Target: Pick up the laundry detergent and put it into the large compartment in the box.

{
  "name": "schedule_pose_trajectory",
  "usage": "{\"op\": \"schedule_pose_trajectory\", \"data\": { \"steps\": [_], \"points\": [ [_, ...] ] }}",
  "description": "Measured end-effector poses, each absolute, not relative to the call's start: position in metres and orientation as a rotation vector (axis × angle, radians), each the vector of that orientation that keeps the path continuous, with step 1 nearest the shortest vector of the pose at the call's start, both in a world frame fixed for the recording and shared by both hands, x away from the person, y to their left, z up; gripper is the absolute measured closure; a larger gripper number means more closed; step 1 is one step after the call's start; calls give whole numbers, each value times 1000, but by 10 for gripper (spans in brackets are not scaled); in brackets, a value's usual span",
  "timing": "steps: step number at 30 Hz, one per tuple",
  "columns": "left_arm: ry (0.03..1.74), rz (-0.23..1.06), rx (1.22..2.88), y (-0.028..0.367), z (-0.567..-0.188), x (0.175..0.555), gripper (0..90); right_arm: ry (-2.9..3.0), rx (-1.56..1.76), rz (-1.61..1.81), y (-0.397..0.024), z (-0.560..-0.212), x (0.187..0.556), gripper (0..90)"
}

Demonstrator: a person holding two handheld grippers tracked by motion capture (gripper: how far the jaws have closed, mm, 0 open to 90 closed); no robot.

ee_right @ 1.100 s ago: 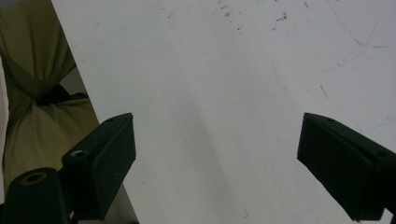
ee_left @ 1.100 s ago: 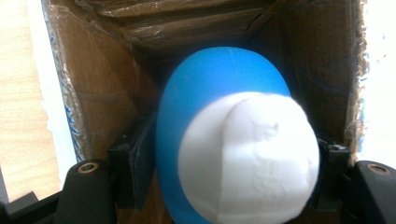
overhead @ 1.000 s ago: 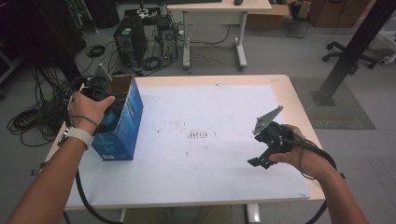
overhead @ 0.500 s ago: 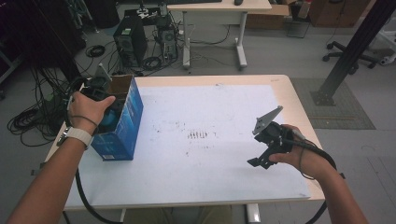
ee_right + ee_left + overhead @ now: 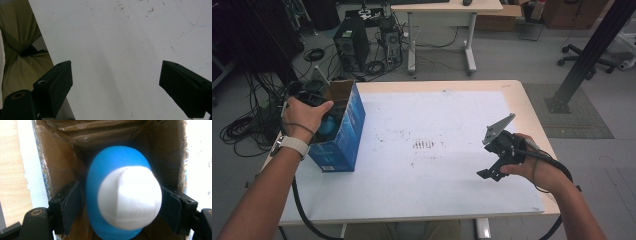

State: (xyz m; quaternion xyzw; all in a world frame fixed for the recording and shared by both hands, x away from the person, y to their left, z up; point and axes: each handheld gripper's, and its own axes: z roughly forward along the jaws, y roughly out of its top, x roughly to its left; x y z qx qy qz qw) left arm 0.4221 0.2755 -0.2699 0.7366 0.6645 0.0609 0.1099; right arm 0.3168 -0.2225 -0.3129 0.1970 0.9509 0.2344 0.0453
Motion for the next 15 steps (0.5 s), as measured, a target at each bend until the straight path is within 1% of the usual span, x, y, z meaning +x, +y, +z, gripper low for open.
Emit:
{"op": "schedule_pose_trajectory", "data": {
  "steps": [3,8,15],
  "points": [
    [1951,190,2170,274,-267,421,197,2903,597,719,-222,-312,316,114],
    [1940,184,2172,273,-264,420,196,2904,599,717,-221,-313,316,115],
    [1922,179,2171,271,-256,419,156,2903,592,719,-222,-312,315,115]
  ]
}}
